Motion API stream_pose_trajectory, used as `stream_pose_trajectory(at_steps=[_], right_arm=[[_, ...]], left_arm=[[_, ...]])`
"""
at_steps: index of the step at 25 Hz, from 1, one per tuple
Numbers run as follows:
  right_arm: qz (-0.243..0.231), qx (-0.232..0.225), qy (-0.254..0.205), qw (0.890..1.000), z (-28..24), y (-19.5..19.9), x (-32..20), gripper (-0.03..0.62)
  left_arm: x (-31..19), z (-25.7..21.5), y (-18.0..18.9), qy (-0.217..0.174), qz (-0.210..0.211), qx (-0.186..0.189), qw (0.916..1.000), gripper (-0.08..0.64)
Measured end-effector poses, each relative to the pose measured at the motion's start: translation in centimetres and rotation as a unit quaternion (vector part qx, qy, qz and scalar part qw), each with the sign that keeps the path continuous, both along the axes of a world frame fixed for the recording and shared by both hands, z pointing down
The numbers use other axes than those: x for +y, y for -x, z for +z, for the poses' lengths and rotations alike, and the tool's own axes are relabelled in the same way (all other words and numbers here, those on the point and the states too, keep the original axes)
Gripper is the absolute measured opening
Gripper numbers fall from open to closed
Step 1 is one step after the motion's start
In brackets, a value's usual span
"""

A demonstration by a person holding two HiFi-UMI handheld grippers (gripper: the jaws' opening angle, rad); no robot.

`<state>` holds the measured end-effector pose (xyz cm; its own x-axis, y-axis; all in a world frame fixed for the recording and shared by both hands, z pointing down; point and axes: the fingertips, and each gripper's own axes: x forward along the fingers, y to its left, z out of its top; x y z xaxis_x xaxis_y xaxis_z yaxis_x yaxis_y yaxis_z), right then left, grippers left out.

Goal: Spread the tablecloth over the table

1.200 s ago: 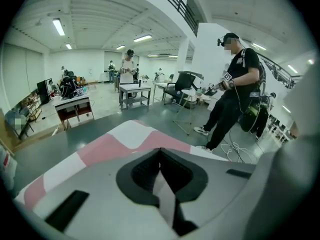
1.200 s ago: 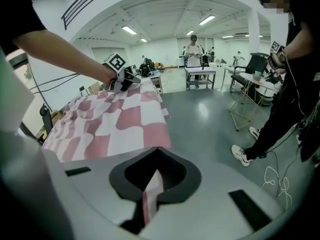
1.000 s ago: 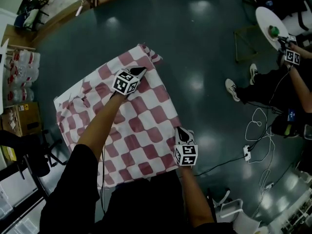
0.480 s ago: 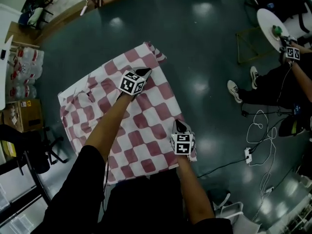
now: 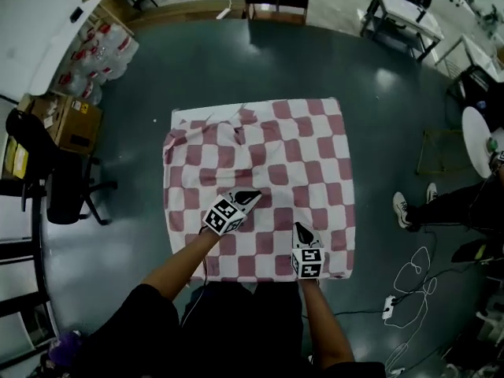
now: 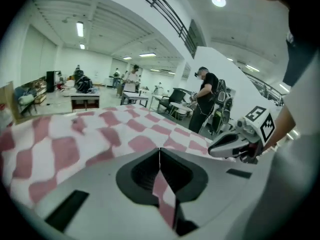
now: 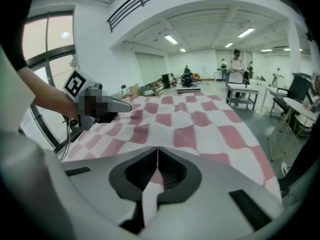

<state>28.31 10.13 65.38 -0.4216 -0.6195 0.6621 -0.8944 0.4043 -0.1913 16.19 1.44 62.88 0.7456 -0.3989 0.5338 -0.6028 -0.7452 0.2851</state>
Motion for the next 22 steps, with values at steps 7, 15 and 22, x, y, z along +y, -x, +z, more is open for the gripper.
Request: stream_pose_trajectory(at_steps=[7, 15, 22], right_arm=[[-0.045, -0.007, 0.018, 0.999, -0.4, 17.2, 6.2, 0.018], [-0.054, 0.004, 0.003, 0.999, -2.3, 26.4, 9.1, 0.018], [-0.043, -0.029, -0.024, 0.998, -3.9, 29.9, 6.9, 0.018]], left_arm=[[12.0, 0.2, 15.9, 0.037, -0.090, 0.031, 0.9948, 0.017], [14.7, -3.1, 25.5, 0.001, -0.099, 0.031, 0.9946, 0.018], [12.1, -4.5, 29.3, -0.008, -0.127, 0.033, 0.9913, 0.018]])
